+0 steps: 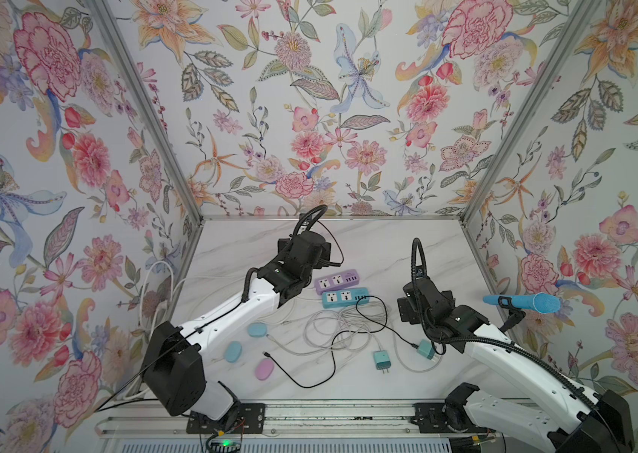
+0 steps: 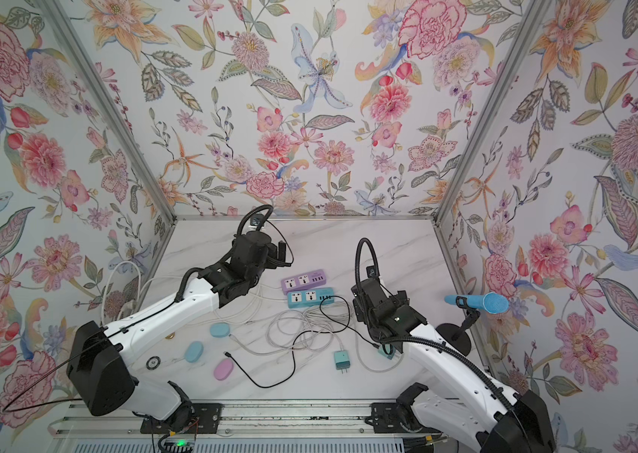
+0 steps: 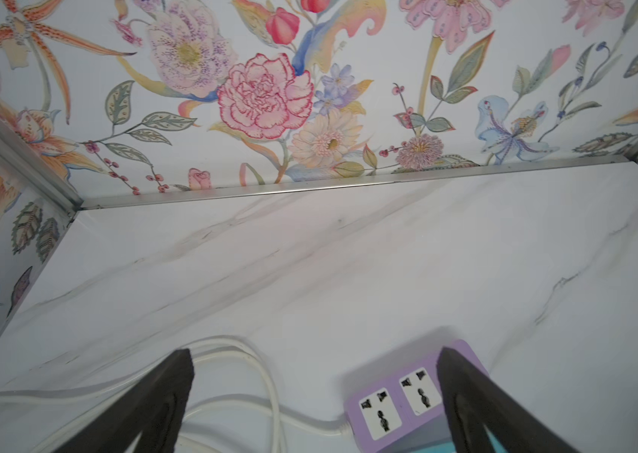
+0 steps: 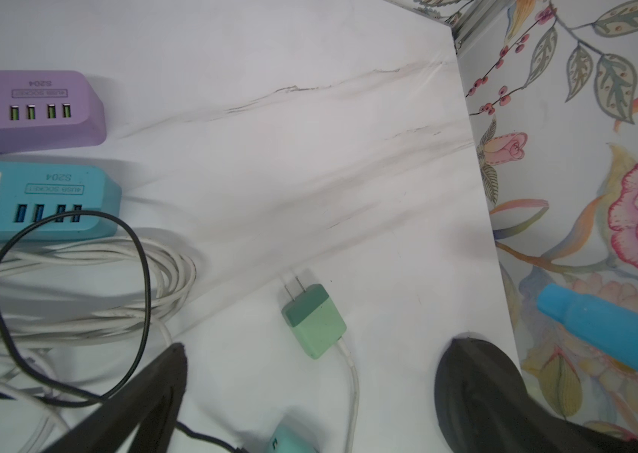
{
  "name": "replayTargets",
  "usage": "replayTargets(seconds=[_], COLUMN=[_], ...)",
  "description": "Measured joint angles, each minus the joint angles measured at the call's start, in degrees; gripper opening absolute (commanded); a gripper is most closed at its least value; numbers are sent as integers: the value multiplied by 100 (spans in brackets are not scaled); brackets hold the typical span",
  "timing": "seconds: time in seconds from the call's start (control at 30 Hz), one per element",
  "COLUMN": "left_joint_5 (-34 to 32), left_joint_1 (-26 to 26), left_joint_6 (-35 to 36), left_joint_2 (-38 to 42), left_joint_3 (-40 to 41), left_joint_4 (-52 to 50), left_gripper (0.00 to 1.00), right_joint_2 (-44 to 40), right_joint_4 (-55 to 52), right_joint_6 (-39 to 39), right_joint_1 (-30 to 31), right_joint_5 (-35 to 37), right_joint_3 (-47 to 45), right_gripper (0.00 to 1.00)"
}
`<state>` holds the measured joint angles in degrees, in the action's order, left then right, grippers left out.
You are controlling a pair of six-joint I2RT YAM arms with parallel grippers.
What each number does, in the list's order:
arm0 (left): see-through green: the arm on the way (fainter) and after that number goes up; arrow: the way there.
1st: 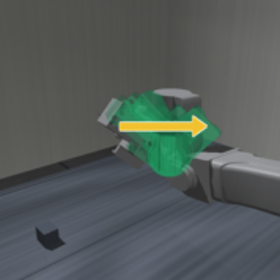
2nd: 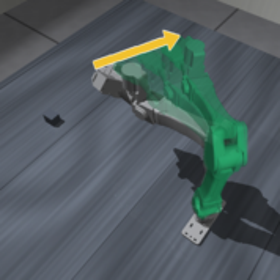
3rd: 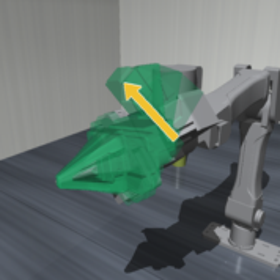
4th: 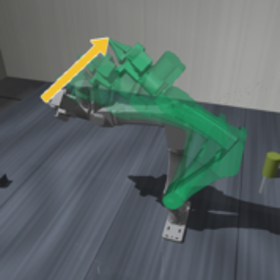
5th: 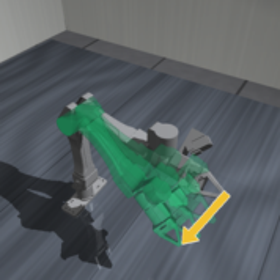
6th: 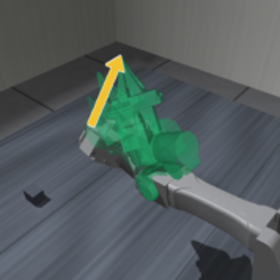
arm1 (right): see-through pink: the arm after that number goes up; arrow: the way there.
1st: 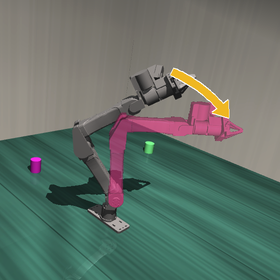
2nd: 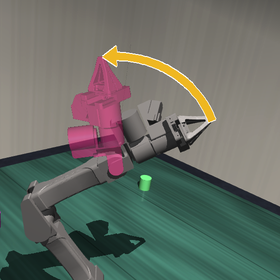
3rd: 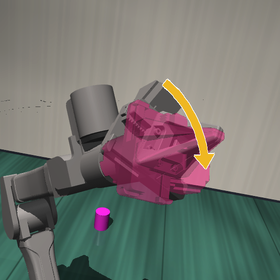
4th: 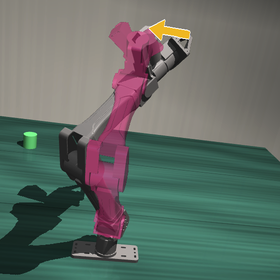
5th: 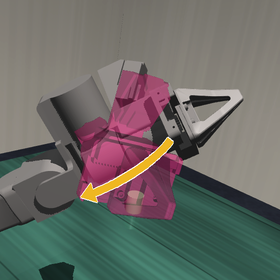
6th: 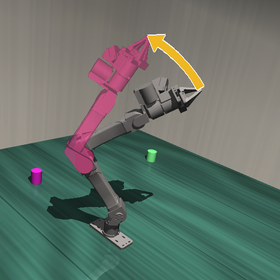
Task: Charge the bluetooth headset
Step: Pick up the plug from the center of the board.
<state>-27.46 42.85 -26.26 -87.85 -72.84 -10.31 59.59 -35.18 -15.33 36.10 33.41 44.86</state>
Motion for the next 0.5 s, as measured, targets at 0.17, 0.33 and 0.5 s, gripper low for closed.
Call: replayTargets(seconds=[0.17, 0.33, 0.5], left_joint_5=[39, 345, 640], left_joint_1=[695, 981, 1102], left_joint_6=[-15, -79, -203], left_joint_2=[-719, -1294, -1591], left_joint_3=[-546, -824, -850], left_joint_4=[0, 7, 118], left_gripper=[100, 100, 99], right_joint_2=[22, 116, 240], right_joint_4=[-160, -323, -474], right_joint_6=[-229, -645, -1047], right_joint_1=[-339, -710, -732], right_joint_5=[-608, -1209, -1657], right_joint_3=[0, 2, -22], right_gripper=[92, 99, 99])
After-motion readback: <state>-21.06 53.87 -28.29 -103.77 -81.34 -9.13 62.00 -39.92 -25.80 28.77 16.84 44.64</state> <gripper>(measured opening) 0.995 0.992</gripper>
